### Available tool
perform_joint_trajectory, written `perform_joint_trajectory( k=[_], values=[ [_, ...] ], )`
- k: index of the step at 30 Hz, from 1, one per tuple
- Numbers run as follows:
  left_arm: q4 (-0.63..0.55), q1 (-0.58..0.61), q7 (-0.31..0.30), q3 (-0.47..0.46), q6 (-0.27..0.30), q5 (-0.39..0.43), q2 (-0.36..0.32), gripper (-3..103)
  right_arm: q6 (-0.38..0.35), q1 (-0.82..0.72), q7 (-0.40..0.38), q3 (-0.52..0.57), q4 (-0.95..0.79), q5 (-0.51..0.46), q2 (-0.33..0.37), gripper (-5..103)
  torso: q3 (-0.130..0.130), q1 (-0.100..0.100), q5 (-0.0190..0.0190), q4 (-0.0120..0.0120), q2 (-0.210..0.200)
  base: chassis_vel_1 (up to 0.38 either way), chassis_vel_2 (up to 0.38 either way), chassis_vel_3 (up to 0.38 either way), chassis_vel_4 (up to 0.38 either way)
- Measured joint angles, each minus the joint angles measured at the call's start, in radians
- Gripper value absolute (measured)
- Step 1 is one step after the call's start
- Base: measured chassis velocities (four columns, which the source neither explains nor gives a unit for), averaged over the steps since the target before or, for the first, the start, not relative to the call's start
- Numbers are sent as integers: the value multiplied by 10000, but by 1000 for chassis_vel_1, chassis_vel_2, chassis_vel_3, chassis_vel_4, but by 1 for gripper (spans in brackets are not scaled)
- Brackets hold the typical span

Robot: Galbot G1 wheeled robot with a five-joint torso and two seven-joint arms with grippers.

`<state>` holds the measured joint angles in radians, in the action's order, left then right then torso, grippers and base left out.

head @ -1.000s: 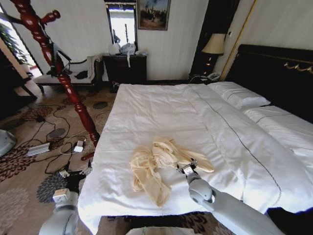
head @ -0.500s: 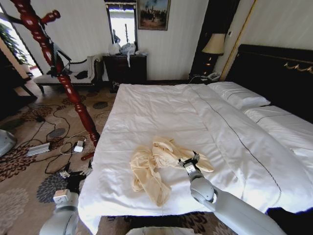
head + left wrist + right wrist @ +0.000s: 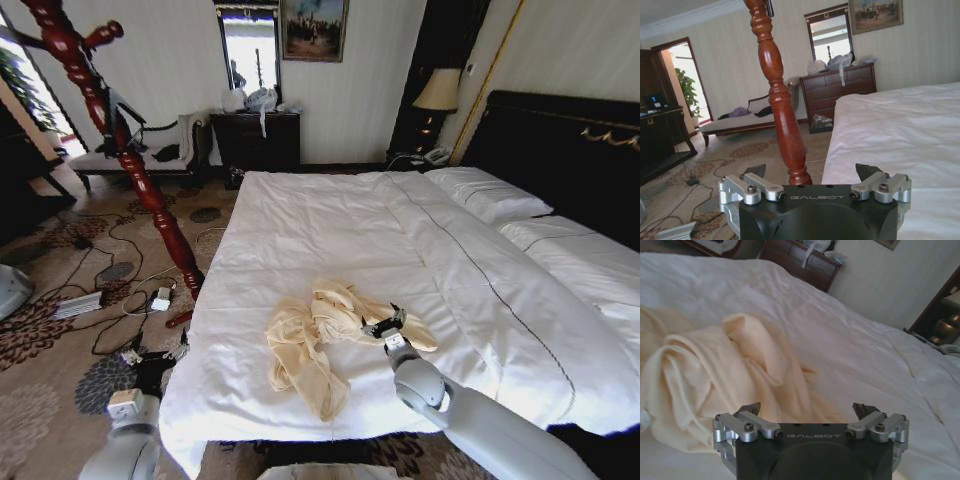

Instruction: Pick up the clothes from the bed and hang them on the clothes hanger.

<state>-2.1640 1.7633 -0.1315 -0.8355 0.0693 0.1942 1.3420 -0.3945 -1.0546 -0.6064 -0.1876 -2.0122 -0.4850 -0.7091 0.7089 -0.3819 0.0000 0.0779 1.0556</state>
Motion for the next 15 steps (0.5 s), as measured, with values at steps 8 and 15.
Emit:
perform_joint_trajectory(
  k=[8,15],
  values=[
    [0,-3,3,5,-12,-27,53,100,1400,8,1085,-46,135,11,-87,95,0,-1,0,-1,-1,0,0,0,0],
    [53,-86,6,35,-20,-31,52,100,1030,-21,1216,-91,273,-20,-6,78,0,0,0,0,-1,0,0,0,0]
  ],
)
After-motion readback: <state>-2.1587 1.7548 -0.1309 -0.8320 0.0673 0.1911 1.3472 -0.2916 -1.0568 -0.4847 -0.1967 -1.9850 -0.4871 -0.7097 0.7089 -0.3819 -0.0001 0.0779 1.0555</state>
